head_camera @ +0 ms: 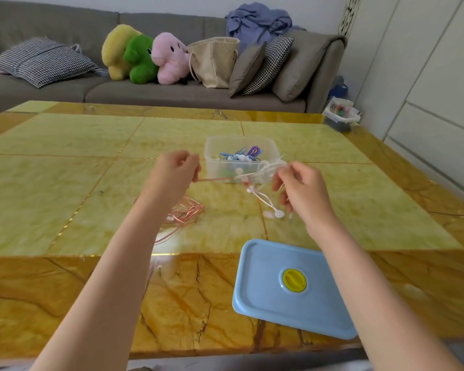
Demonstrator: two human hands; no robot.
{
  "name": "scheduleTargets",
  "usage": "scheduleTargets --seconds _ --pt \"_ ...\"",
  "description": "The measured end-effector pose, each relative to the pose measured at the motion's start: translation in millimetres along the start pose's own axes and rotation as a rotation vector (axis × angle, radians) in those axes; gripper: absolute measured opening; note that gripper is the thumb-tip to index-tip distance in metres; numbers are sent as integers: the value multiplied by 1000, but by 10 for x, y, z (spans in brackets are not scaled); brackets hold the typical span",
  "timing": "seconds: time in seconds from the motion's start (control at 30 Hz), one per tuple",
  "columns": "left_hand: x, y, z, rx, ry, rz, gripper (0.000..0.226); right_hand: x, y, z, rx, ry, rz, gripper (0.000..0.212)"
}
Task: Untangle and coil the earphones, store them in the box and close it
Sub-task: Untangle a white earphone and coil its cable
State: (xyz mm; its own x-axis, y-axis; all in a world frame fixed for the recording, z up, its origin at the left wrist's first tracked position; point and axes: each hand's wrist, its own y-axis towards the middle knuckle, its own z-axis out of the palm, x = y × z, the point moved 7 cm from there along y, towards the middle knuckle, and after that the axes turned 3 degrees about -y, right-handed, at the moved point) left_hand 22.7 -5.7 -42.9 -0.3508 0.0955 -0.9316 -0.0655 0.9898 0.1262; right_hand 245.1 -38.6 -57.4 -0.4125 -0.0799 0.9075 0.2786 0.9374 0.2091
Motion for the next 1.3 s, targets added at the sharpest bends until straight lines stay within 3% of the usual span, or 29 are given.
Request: scheduleTargets --seconds 0.1,0.17,0.23,0.43,0.53,0.6,0.7,0.77,0.83,0.97,1.13,1.3 --pt "92 -30 -20 -72 412 -10 24 94 -7 -75 -35 81 -51 29" --pt "-9 -67 -244 -268 454 21 22 71 4 -166 -88 53 -42 29" --pt "-55 -35 -441 -358 445 42 24 21 35 -284 -133 21 -17 28" --pt "167 32 -116 -21 479 -1 26 -7 -6 -205 54 66 42 21" --pt "103 15 -5 0 595 28 25 53 -26 -157 73 82 9 11" --pt "-21 -15 11 -60 655 131 28 106 -41 -118 95 61 -23 18" --pt "-326 -149 193 -42 354 374 29 181 -65 -14 150 32 -86 30" --pt "-418 -243 468 204 87 351 29 242 -99 62 204 53 -122 31" --pt "-424 -323 693 374 1 328 27 299 -140 103 247 116 -142 29" --pt "-348 -271 671 308 34 317 9 326 -145 11 180 81 -182 29" --pt "-328 -247 584 281 -25 256 12 110 -24 -280 21 302 25 21" --pt "-237 -177 422 145 -248 88 19 49 14 -429 -114 124 -5 18"
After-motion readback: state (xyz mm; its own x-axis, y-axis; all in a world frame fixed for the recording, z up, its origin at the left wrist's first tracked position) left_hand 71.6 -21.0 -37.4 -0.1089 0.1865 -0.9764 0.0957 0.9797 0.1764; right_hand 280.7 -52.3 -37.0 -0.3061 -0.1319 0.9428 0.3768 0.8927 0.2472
